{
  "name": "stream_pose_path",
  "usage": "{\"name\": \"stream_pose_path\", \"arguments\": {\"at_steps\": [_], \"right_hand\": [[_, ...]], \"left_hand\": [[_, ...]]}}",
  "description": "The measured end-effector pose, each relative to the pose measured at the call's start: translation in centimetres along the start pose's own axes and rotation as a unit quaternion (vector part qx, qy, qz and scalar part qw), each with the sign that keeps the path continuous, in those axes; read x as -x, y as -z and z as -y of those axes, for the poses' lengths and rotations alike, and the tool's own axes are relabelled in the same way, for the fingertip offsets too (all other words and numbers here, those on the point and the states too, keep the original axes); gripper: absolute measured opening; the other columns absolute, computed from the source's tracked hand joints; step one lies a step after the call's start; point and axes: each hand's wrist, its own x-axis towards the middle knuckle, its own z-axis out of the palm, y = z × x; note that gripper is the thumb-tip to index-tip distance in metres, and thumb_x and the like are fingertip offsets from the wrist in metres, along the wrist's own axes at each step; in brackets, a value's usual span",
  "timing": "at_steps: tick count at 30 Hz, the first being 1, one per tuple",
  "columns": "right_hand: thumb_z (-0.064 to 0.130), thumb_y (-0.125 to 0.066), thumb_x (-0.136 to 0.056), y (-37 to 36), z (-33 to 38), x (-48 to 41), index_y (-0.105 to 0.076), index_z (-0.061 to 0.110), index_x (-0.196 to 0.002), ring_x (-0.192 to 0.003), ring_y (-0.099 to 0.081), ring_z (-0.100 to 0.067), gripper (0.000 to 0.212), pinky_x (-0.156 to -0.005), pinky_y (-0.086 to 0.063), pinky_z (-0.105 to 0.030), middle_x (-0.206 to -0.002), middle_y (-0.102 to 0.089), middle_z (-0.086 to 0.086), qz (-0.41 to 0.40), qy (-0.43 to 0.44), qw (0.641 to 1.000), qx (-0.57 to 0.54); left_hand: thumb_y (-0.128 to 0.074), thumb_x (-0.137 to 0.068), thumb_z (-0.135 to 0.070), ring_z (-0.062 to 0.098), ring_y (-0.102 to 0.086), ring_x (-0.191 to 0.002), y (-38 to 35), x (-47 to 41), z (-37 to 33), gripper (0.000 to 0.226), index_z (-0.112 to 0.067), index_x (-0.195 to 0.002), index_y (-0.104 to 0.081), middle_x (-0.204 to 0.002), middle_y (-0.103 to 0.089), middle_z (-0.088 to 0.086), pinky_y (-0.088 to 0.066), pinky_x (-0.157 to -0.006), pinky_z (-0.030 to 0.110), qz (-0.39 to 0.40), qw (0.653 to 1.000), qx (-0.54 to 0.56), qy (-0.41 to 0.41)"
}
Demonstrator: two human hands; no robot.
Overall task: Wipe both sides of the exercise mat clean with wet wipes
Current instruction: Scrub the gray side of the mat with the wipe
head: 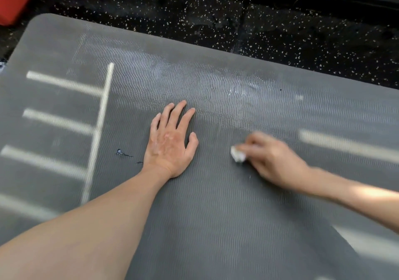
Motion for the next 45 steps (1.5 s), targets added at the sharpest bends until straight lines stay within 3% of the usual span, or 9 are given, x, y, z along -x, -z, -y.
{"name": "stream_pose_path", "arguments": {"at_steps": [3,8,12,17,22,32,37,41,45], "right_hand": [[0.011,-0.048,-0.09,-0.3,-1.0,-1.2,-0.07,0.007,-0.099,-0.066,-0.054,-0.028,0.024,-0.058,-0.05,-0.036,-0.085,-0.052,-0.01,-0.09,-0.085,0.992,0.019],[0.014,-0.045,-0.096,-1.1,3.7,2.7,-0.068,0.01,-0.099,-0.068,-0.052,-0.021,0.023,-0.058,-0.047,-0.031,-0.085,-0.052,-0.007,0.067,0.037,0.996,-0.036],[0.007,-0.052,-0.088,-1.3,0.8,-0.4,-0.071,0.007,-0.097,-0.065,-0.055,-0.028,0.021,-0.056,-0.049,-0.036,-0.083,-0.052,-0.01,-0.096,-0.095,0.991,0.024],[0.012,-0.046,-0.092,-3.2,6.8,4.8,-0.067,0.006,-0.099,-0.066,-0.047,-0.021,0.023,-0.055,-0.046,-0.035,-0.084,-0.05,-0.008,0.063,0.021,0.997,-0.03],[0.012,-0.043,-0.088,-3.8,4.5,2.4,-0.069,0.007,-0.098,-0.065,-0.052,-0.026,0.029,-0.055,-0.049,-0.037,-0.083,-0.05,-0.009,-0.107,-0.096,0.99,0.015],[0.016,-0.038,-0.088,-5.5,8.0,4.6,-0.068,0.005,-0.087,-0.067,-0.05,-0.027,0.032,-0.059,-0.047,-0.039,-0.08,-0.044,-0.004,-0.113,-0.135,0.984,0.027],[0.011,-0.043,-0.092,-7.0,14.7,10.7,-0.068,0.005,-0.097,-0.065,-0.045,-0.022,0.027,-0.057,-0.042,-0.031,-0.083,-0.05,-0.009,0.035,-0.013,0.999,-0.014],[0.008,-0.049,-0.092,-7.4,13.6,9.3,-0.069,0.009,-0.094,-0.065,-0.047,-0.023,0.021,-0.058,-0.047,-0.039,-0.081,-0.045,-0.006,-0.078,-0.116,0.99,0.0],[0.01,-0.046,-0.093,-9.4,18.5,14.0,-0.066,0.008,-0.097,-0.068,-0.048,-0.023,0.02,-0.057,-0.045,-0.034,-0.084,-0.047,-0.007,0.012,-0.038,0.999,-0.022]], "left_hand": [[-0.028,-0.092,-0.041,0.023,-0.019,-0.148,0.0,0.1,0.0,0.062,-0.019,-0.149,-0.037,-0.159,-0.028,0.002,-0.011,-0.12,0.042,-0.007,1.0,0.001,-0.003],[-0.029,-0.091,-0.041,0.025,-0.024,-0.146,0.0,0.0,0.1,0.062,-0.018,-0.146,-0.041,-0.157,-0.032,0.004,-0.017,-0.119,0.045,-0.022,1.0,0.008,-0.009],[-0.029,-0.091,-0.042,0.026,-0.024,-0.146,-0.1,0.1,0.1,0.062,-0.017,-0.146,-0.041,-0.157,-0.033,0.005,-0.018,-0.119,0.046,-0.024,1.0,0.009,-0.013],[-0.028,-0.09,-0.044,0.024,-0.021,-0.147,-0.3,0.1,0.2,0.064,-0.019,-0.147,-0.039,-0.158,-0.03,0.003,-0.015,-0.12,0.045,-0.025,1.0,0.012,-0.013],[-0.027,-0.09,-0.044,0.025,-0.02,-0.147,0.0,0.3,0.0,0.064,-0.019,-0.148,-0.038,-0.159,-0.029,0.004,-0.012,-0.12,0.044,-0.026,0.999,0.016,-0.016],[-0.019,-0.104,-0.042,0.031,0.001,-0.152,-0.8,3.0,-0.9,0.063,-0.012,-0.158,-0.005,-0.166,0.002,0.009,-0.004,-0.121,0.047,0.068,0.995,-0.075,-0.028],[-0.016,-0.097,-0.047,0.038,-0.021,-0.148,-1.4,13.1,-1.6,0.07,-0.008,-0.154,-0.027,-0.161,-0.021,0.015,-0.022,-0.116,0.051,0.064,0.99,-0.062,-0.109],[-0.025,-0.097,-0.042,0.038,-0.031,-0.144,-1.6,16.2,-1.6,0.065,-0.006,-0.15,-0.036,-0.157,-0.032,0.017,-0.027,-0.111,0.05,0.035,0.99,-0.066,-0.12],[-0.025,-0.096,-0.043,0.039,-0.03,-0.144,-1.6,18.3,-1.8,0.066,-0.005,-0.15,-0.036,-0.158,-0.031,0.018,-0.027,-0.111,0.051,0.054,0.988,-0.068,-0.126]]}}
